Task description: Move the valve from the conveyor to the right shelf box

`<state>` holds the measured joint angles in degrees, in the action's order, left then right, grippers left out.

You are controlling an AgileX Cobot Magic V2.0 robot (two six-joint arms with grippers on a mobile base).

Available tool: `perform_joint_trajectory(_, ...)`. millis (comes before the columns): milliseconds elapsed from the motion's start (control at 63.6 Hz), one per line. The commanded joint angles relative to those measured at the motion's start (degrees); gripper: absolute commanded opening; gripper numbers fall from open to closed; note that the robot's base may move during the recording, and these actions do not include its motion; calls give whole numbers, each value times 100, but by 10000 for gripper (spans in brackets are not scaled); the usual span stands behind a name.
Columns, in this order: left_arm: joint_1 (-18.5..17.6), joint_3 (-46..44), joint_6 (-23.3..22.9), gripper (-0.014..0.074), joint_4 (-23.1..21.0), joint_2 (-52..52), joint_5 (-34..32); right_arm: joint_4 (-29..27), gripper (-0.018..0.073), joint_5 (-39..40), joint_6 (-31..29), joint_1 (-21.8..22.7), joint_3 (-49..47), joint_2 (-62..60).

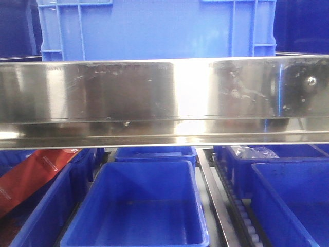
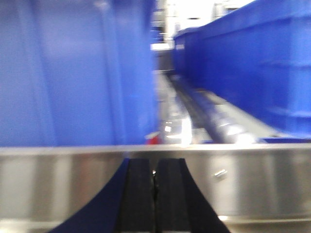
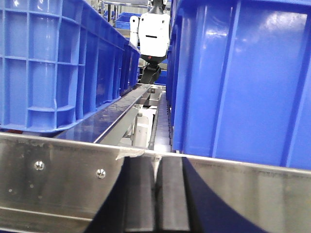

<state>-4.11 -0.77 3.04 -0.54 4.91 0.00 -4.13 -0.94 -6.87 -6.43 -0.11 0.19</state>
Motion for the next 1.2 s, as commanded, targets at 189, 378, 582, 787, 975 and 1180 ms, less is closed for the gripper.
perform_joint_trajectory(189, -65, 77, -50, -111, 54, -491, -42, 54, -167, 137, -25, 33, 11, -19)
perform_joint_trajectory(378, -176, 77, -50, -111, 54, -491, -135, 54, -167, 137, -25, 33, 11, -19)
perform_joint_trajectory(582, -176, 77, -50, -111, 54, -491, -135, 54, -167, 137, -25, 33, 11, -19)
perform_joint_trajectory(787, -176, 77, -50, -111, 54, -491, -135, 54, -167, 137, -25, 33, 11, -19)
perform_joint_trajectory(975, -176, 77, -50, -111, 54, -491, -135, 54, -167, 137, -25, 33, 11, -19)
perform_joint_trajectory(1180, -176, 77, -50, -111, 54, -491, -135, 54, -167, 137, -25, 33, 11, -19)
